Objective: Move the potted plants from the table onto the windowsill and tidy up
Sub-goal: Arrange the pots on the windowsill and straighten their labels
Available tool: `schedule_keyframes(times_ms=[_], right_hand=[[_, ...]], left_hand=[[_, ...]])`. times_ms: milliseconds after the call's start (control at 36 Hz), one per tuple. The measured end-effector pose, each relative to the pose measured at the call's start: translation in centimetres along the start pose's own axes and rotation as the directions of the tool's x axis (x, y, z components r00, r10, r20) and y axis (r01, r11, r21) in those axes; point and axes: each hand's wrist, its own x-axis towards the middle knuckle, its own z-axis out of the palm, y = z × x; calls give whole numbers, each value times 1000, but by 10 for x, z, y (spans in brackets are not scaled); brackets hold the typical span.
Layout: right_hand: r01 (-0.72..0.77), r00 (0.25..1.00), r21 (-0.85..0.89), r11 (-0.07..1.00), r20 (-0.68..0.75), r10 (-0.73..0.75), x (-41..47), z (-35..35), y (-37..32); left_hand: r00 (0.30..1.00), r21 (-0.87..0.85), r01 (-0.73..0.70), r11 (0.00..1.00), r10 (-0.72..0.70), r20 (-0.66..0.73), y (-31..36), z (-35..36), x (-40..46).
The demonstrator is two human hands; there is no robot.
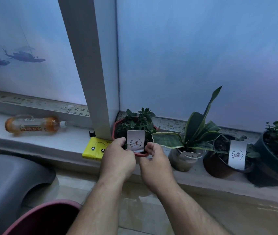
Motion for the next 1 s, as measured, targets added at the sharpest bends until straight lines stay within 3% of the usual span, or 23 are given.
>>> schedule_keyframes(times_ms=[389, 1000], right_hand=[[36, 999, -111, 993, -1, -36, 0, 0, 3], [15, 1000, -80, 997, -6, -16, 7, 2, 2]], left_hand=[[997, 74, -52, 996, 48, 54, 1, -4, -4], [997, 52, -41, 998, 37, 68, -5, 1, 4]])
